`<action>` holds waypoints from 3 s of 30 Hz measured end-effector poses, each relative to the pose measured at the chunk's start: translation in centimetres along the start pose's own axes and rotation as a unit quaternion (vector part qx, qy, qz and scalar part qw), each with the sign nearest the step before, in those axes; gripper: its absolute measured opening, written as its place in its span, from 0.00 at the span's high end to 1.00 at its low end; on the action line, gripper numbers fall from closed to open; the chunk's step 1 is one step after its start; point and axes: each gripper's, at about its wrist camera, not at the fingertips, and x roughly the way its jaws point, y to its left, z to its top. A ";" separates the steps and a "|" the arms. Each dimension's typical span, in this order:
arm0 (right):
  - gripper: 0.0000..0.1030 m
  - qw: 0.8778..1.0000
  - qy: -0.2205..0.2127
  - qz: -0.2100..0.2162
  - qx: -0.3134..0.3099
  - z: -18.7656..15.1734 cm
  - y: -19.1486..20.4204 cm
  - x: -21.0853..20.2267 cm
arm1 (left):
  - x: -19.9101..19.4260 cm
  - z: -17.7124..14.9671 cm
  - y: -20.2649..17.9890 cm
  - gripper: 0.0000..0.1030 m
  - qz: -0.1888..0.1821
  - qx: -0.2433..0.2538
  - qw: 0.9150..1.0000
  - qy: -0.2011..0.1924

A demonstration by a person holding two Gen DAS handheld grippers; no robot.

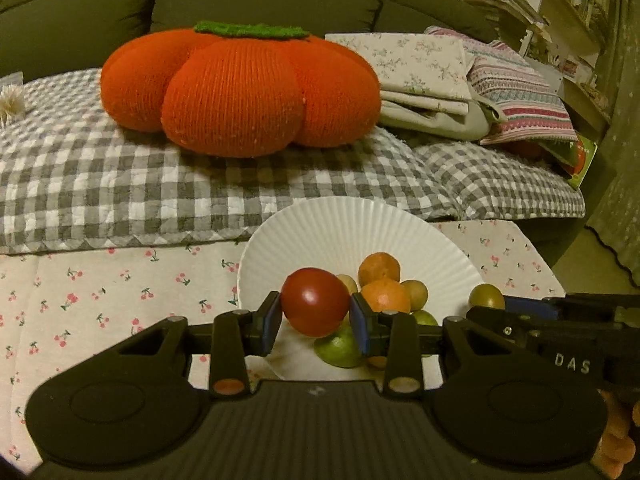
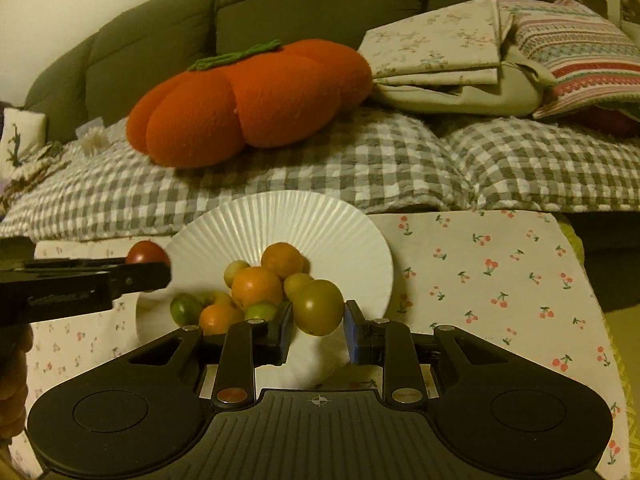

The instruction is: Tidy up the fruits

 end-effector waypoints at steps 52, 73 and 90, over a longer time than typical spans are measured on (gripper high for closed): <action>0.48 0.999 -0.019 0.017 0.044 -2.2 3.5 -9.0 | -13.3 -6.4 -1.7 0.34 0.133 -0.015 0.991 -0.021; 0.15 0.999 -0.052 0.006 0.011 -7.5 7.2 -16.3 | -18.9 -12.4 -1.6 0.13 0.167 -0.032 0.985 -0.034; 0.03 0.999 -0.033 -0.022 -0.014 -9.4 8.6 -14.9 | -18.3 -12.7 -1.0 0.05 0.165 -0.037 0.985 -0.021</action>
